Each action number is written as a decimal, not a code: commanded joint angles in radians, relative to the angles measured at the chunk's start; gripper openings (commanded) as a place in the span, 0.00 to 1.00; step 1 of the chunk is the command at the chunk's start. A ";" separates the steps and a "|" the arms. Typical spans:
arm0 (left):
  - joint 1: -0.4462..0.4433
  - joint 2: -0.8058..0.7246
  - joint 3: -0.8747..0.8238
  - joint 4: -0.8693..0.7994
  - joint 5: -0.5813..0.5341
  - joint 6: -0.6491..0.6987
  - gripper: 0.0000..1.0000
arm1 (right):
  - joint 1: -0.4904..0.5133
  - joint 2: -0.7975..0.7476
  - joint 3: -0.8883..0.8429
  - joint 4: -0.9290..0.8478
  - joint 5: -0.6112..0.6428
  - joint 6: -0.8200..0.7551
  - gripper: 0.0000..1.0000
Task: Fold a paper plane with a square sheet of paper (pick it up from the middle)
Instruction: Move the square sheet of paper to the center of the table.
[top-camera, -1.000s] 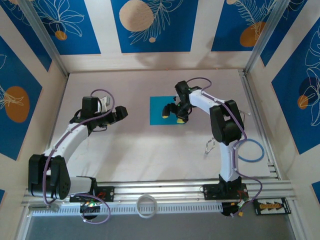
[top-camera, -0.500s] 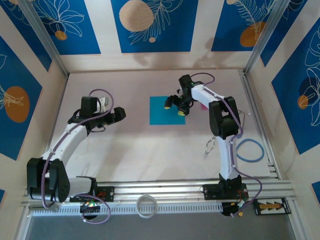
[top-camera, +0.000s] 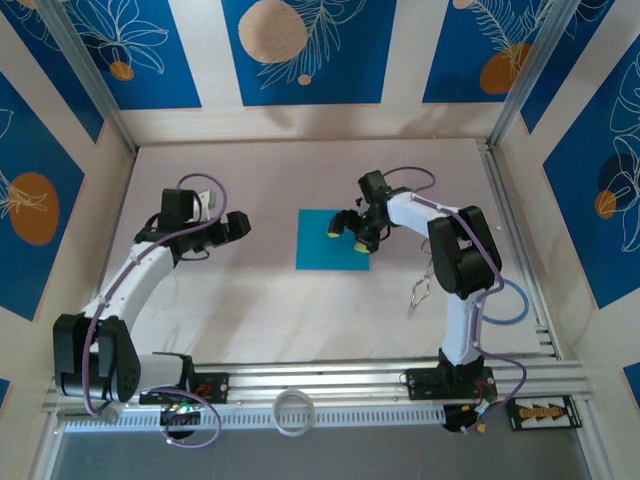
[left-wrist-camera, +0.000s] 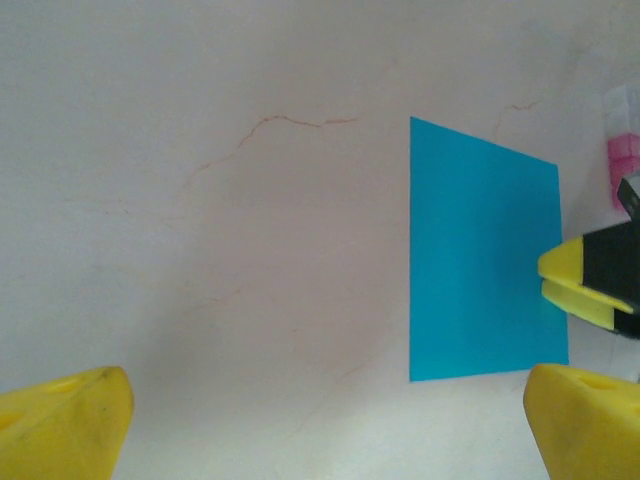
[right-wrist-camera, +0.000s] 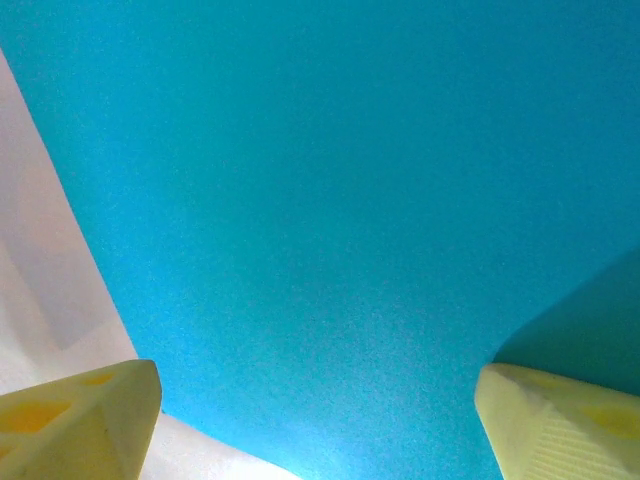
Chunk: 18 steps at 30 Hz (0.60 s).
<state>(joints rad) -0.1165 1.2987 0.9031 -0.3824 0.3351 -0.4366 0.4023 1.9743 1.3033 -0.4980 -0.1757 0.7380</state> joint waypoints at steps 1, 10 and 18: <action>-0.009 0.023 0.034 0.004 0.041 -0.010 1.00 | 0.080 0.015 -0.112 -0.069 0.046 0.149 0.85; -0.020 0.035 0.040 0.003 0.087 -0.013 1.00 | 0.232 -0.028 -0.191 0.079 0.023 0.358 0.84; -0.033 0.021 0.043 -0.011 0.089 -0.002 1.00 | 0.217 -0.133 -0.161 0.124 0.024 0.373 0.84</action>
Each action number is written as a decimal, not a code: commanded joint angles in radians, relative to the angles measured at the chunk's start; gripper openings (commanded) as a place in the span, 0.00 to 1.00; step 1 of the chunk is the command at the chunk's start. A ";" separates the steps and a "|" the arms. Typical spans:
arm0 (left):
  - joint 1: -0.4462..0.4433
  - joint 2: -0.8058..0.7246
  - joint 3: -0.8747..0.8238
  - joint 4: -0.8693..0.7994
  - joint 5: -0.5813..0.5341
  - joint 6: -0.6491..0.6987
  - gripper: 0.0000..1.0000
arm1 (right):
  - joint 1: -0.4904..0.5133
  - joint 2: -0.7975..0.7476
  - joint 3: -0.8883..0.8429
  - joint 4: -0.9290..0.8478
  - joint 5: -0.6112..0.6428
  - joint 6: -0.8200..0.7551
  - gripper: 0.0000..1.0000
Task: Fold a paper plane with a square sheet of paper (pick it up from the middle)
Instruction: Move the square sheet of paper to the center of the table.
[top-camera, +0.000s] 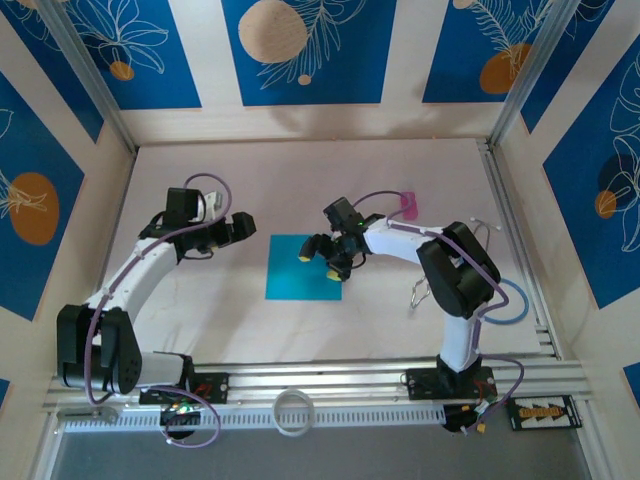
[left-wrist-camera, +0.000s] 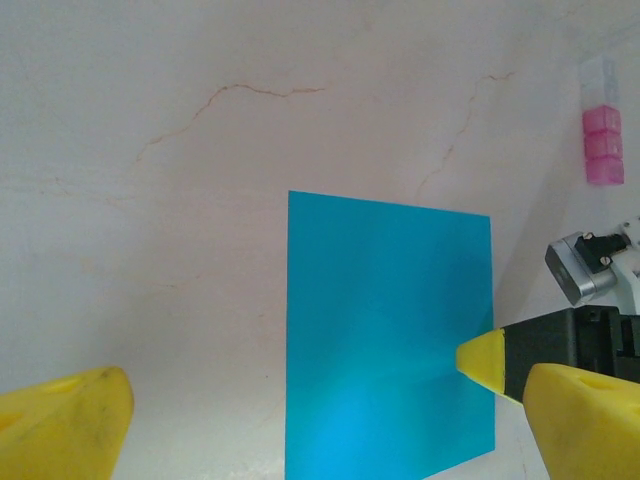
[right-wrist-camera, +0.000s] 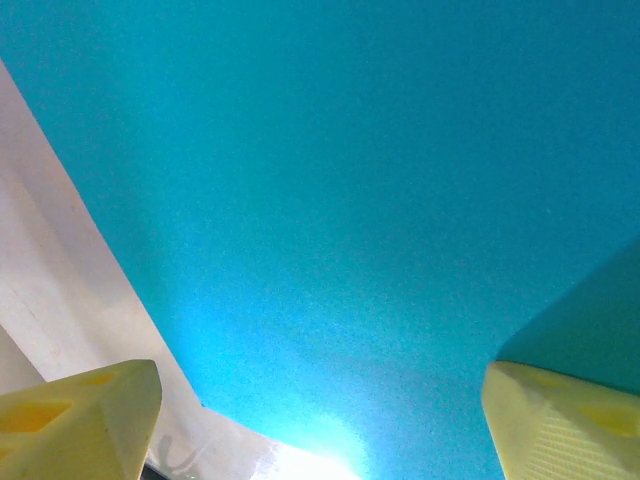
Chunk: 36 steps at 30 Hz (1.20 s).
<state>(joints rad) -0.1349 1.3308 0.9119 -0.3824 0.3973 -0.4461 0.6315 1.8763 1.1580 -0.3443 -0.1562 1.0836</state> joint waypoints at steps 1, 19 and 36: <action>-0.018 -0.014 0.038 -0.011 0.021 0.009 1.00 | -0.017 -0.044 -0.011 -0.020 0.000 0.014 0.84; -0.021 -0.083 0.055 -0.080 -0.075 0.059 1.00 | -0.009 0.149 0.175 -0.220 0.124 -0.105 0.80; -0.020 -0.044 0.170 -0.277 -0.354 0.079 1.00 | 0.022 -0.061 0.075 -0.048 0.141 0.019 0.84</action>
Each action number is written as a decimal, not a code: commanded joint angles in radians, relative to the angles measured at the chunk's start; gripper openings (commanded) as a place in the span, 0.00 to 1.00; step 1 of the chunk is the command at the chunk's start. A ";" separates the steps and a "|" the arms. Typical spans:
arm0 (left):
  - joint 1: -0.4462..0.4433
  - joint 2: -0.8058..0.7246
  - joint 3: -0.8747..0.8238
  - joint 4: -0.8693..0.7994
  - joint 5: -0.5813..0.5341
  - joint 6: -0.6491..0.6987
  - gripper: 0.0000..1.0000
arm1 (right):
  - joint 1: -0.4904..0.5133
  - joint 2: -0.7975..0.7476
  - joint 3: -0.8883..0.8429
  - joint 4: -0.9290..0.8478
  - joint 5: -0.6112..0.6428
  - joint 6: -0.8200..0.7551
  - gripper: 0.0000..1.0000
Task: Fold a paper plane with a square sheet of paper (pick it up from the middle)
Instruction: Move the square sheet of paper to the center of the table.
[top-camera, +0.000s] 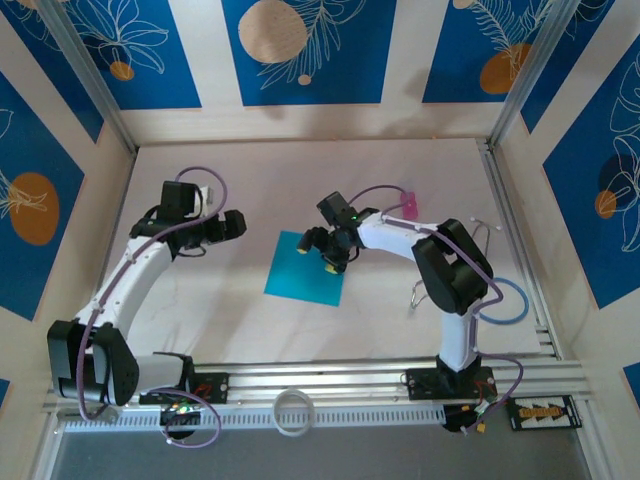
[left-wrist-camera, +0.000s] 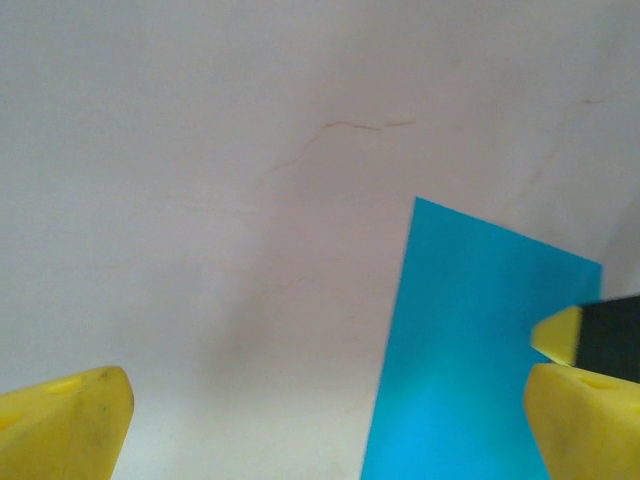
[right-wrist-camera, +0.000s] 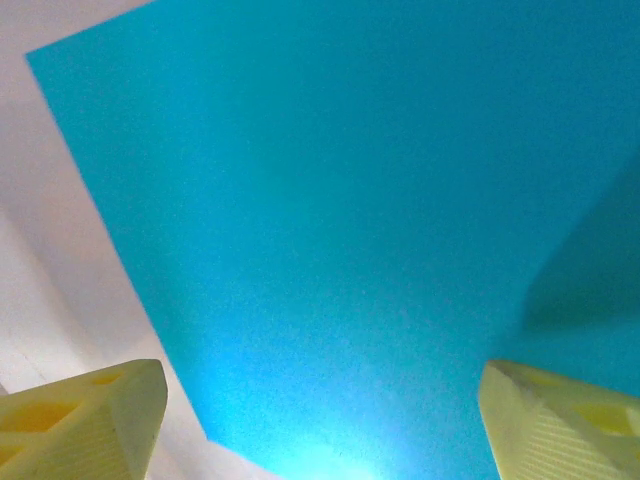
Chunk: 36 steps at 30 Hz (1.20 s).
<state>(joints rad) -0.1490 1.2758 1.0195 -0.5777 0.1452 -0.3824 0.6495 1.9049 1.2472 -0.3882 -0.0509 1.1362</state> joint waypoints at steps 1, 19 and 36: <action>-0.005 0.010 0.069 -0.091 -0.101 0.028 1.00 | 0.003 -0.117 -0.017 -0.021 0.067 -0.052 0.86; -0.093 0.220 0.064 0.113 0.258 -0.140 0.94 | -0.201 -0.483 -0.357 0.058 0.024 -0.095 0.99; -0.468 0.555 0.391 -0.216 -0.084 -0.137 0.90 | -0.280 -0.517 -0.472 0.038 0.060 -0.172 0.98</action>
<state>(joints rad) -0.5911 1.7920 1.3415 -0.6994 0.1204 -0.5182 0.3794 1.4227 0.7959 -0.3443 0.0036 0.9882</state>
